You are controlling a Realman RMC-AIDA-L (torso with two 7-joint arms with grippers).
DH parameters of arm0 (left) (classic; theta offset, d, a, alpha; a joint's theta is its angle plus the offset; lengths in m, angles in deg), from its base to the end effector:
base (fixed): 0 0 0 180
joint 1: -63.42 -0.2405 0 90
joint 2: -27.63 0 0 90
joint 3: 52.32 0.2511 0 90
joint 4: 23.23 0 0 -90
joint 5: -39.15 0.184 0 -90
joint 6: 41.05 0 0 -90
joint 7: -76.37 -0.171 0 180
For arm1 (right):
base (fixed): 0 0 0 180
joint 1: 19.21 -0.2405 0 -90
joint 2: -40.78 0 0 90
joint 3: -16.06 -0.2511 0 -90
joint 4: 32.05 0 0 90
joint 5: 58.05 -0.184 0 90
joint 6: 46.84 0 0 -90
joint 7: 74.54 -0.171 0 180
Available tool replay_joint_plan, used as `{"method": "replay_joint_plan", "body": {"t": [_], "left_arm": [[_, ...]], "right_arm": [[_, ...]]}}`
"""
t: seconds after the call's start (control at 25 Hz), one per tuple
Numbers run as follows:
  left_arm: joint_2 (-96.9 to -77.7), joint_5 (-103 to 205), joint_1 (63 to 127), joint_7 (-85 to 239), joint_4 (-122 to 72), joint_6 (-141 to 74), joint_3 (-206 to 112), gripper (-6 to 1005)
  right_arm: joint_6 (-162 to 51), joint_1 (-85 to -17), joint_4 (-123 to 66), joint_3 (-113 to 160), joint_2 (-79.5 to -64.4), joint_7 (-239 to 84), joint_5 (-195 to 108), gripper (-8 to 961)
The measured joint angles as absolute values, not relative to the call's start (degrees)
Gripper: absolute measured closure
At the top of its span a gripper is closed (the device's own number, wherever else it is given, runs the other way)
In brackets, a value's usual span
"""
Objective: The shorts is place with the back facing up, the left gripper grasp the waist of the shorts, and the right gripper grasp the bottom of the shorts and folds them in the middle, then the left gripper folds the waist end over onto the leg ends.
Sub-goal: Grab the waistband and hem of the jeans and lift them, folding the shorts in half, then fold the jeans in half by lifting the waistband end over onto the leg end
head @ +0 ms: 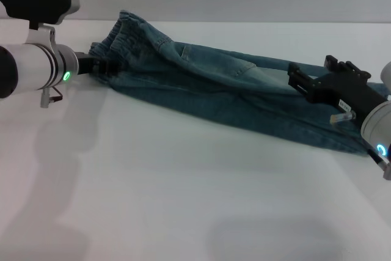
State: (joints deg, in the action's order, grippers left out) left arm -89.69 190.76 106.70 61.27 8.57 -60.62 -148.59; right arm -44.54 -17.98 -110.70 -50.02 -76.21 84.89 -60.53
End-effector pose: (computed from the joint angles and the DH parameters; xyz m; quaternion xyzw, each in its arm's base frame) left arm -0.2685 0.4468 -0.0321 -0.7831 -0.4055 0.0080 0.4713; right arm 0.2227 0.3147 -0.0281 -0.7736 0.3390 0.2264 0.4851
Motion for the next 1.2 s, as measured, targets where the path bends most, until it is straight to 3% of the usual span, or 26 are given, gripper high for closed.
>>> {"method": "replay_joint_plan", "body": {"t": [0.88, 1.2], "left_arm": [[-90.04, 190.58, 107.55, 61.15, 9.07, -65.98, -148.13, 294], [-90.32, 190.44, 103.09, 61.09, 15.92, -65.87, -147.95, 331]], "right_arm": [[-45.38, -17.84, -111.99, -49.32, -76.05, 84.89, -60.38, 225], [-45.97, -17.72, -112.56, -49.33, -76.03, 84.89, -60.36, 228]]}}
